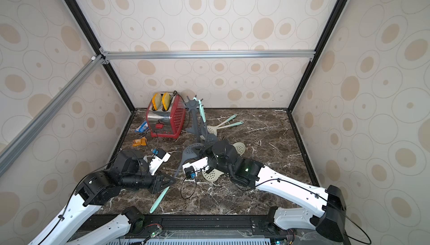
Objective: Hang the skimmer on the kitchen utensil rack
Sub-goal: Pick up the skimmer from the center of the board.
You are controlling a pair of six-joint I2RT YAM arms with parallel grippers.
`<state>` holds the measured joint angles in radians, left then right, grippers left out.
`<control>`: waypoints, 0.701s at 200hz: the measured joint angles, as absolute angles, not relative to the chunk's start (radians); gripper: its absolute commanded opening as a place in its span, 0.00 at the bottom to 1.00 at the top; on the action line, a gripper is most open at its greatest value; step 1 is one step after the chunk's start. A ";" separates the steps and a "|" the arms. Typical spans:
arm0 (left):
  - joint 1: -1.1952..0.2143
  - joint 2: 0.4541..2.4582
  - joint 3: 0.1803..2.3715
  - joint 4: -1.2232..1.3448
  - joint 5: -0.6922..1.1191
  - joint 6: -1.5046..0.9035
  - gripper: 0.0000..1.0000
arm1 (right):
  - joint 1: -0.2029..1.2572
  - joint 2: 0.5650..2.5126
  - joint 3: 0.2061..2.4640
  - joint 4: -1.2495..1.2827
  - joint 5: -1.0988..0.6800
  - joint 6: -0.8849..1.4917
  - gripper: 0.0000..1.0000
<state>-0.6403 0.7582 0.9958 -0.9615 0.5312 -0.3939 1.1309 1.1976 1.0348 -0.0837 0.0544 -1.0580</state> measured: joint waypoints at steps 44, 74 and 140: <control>-0.640 0.766 1.043 -0.965 0.554 -0.369 0.60 | 1.127 1.134 0.964 -0.093 0.098 -0.993 0.00; -0.642 0.739 1.146 -0.949 0.504 -0.332 0.99 | 1.125 1.077 0.890 -0.140 0.165 -0.826 0.00; -0.642 0.730 1.344 -0.821 0.260 -0.305 0.99 | 1.010 0.963 0.743 -0.272 0.171 -0.142 0.00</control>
